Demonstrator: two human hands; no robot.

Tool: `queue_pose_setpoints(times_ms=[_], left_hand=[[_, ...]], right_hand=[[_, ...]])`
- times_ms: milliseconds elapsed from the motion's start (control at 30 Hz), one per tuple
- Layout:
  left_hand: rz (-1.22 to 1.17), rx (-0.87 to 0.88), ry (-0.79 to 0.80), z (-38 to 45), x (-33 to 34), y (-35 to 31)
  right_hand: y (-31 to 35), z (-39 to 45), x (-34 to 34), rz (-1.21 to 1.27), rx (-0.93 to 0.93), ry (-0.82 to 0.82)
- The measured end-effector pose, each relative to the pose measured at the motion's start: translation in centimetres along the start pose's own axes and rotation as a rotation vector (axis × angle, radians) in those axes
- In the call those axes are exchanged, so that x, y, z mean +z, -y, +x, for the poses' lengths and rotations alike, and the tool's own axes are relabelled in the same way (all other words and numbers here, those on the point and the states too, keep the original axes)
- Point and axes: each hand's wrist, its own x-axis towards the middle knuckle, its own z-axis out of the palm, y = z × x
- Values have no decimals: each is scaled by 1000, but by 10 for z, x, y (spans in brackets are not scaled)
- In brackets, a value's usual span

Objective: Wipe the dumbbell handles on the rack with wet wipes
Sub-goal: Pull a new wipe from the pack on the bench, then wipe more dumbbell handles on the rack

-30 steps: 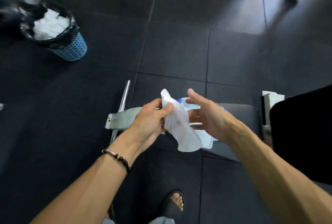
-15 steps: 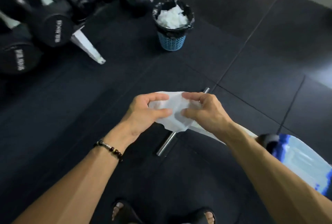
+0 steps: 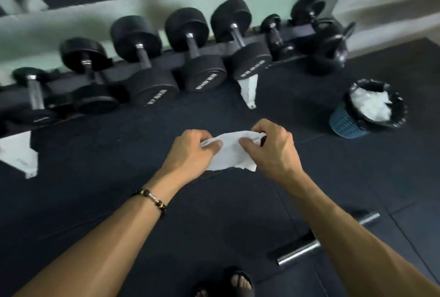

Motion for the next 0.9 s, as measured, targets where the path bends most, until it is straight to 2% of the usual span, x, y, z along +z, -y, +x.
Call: queue_pose_setpoints(times_ms=[67, 167, 233, 300, 400, 567, 633, 667, 767, 900], left_hand=[[-272, -149, -42, 10, -26, 19], [-850, -389, -54, 29, -68, 45], [-1050, -415, -76, 45, -94, 66], [-1009, -411, -143, 59, -117, 83], [-902, -478, -303, 82, -146, 114], [-1162, -406, -261, 101, -186, 146], [-1170, -412, -274, 107, -201, 158], [-1099, -423, -320, 110, -209, 166], [-687, -385, -485, 115, -233, 200], [-477, -232, -483, 119, -265, 252]], right_hand=[[36, 18, 37, -13, -107, 32], [75, 44, 89, 4, -290, 209], [91, 63, 119, 0, -428, 327], [105, 84, 146, -13, -517, 430], [131, 120, 178, 114, -423, 528], [172, 157, 225, 102, -372, 537], [187, 165, 246, 109, -385, 536], [194, 170, 258, 112, -406, 536], [217, 184, 291, 104, -439, 618], [254, 197, 344, 176, -361, 764]])
